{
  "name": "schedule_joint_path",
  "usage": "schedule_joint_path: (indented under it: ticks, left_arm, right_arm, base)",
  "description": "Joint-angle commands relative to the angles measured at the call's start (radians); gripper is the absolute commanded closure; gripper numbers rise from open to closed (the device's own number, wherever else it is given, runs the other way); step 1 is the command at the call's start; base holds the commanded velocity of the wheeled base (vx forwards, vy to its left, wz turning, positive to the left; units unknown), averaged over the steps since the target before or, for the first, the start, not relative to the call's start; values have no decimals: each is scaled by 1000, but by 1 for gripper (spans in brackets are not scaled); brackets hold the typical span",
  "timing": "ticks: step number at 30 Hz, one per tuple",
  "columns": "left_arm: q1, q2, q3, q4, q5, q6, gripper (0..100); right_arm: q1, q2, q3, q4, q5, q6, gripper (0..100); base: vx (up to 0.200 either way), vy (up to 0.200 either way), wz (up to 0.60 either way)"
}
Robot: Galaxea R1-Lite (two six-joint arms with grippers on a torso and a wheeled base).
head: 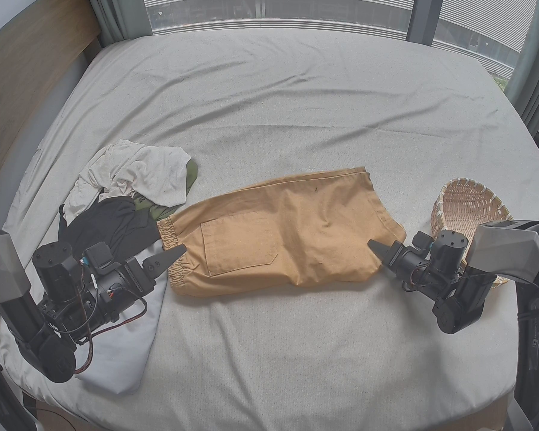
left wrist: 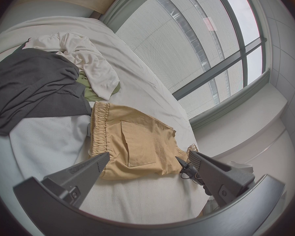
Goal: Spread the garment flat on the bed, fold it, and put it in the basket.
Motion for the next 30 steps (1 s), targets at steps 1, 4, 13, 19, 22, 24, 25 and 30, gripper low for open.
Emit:
schedule_joint_path:
  ticks: [1, 4, 13, 19, 22, 24, 25, 30]
  left_arm:
    - [7, 10, 1, 0, -2, 0, 0]
    - [7, 20, -2, 0, -2, 0, 0]
    - [4, 72, -6, 0, 0, -2, 0]
    - [4, 99, -10, -2, 0, -2, 0]
    - [-2, 115, -10, -2, 1, 0, 0]
    - [-6, 131, -10, -2, 3, 0, 0]
    - [-6, 131, -10, -2, 3, 0, 0]
    - [-8, 160, -24, -3, 4, 9, 0]
  right_arm:
    - [21, -96, 76, -6, 0, -17, 100]
    - [23, -162, 134, -4, 0, -62, 100]
    - [11, -280, 321, -1, -1, -163, 100]
    - [-11, -308, 435, -3, -1, -241, 100]
    - [-19, -311, 475, -4, 0, -267, 100]
    - [-20, -316, 498, -4, 0, -271, 100]
    - [-20, -316, 498, -4, 0, -271, 100]
    - [-28, -323, 533, -4, 0, -295, 100]
  base:
    - [0, 0, 0]
    - [0, 0, 0]
    - [0, 0, 0]
    - [0, 0, 0]
    - [0, 0, 0]
    - [0, 0, 0]
    - [0, 0, 0]
    - [0, 0, 0]
